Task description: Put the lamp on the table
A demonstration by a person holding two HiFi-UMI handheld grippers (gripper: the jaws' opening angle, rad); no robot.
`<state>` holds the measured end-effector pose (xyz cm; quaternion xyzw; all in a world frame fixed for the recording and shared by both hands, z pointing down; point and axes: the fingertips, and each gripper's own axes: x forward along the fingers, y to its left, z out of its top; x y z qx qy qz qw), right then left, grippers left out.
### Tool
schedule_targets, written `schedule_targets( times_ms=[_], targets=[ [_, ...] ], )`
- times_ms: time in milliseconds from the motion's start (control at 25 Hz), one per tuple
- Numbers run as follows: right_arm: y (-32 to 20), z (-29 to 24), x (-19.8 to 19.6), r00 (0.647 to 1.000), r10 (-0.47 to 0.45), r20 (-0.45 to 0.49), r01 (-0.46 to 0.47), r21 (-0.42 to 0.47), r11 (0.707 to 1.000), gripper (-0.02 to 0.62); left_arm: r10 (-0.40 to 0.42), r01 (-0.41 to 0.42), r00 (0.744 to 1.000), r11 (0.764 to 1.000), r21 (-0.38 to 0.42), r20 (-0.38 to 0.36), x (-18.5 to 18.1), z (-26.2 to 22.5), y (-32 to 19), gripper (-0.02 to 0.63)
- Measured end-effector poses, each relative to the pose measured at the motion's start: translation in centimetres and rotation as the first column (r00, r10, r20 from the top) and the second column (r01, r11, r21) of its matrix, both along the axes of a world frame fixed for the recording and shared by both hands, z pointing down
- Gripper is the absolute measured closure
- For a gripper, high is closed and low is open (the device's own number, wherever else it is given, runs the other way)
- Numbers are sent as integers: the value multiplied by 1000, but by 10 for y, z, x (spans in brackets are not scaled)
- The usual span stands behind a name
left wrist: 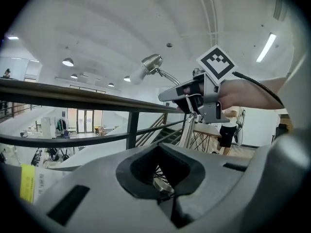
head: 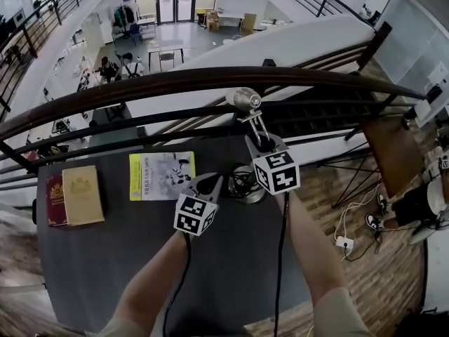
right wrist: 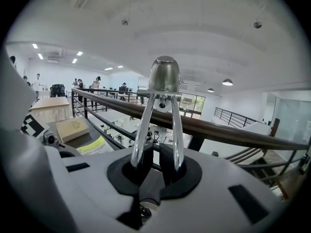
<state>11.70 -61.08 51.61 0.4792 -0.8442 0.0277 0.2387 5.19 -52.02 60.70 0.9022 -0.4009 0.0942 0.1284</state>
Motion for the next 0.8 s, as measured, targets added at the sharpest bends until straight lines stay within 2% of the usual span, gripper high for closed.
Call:
schedule_targets(
  times_ms=[400, 520, 640, 720, 800],
  targets=[
    [-4, 4, -5, 1000, 12, -28, -12, 4, 1000, 552, 21, -21, 999, 1000, 23, 25, -7, -9, 9, 601],
    [-6, 8, -5, 998, 17, -64, -18, -14, 1000, 542, 24, -24, 1000, 999, 26, 8, -7, -16, 10, 601],
    [-2, 12, -1, 994, 31, -109, -34, -28, 999, 488, 44, -45, 999, 998, 42, 19, -3, -26, 14, 601],
    [4, 15, 3, 995, 36, -88, -40, -42, 998, 471, 42, -43, 999, 998, 45, 33, -2, -32, 16, 601],
    [7, 15, 6, 997, 38, -61, -41, -57, 998, 463, 32, -33, 999, 998, 51, 16, -2, -42, 16, 601]
  ],
)
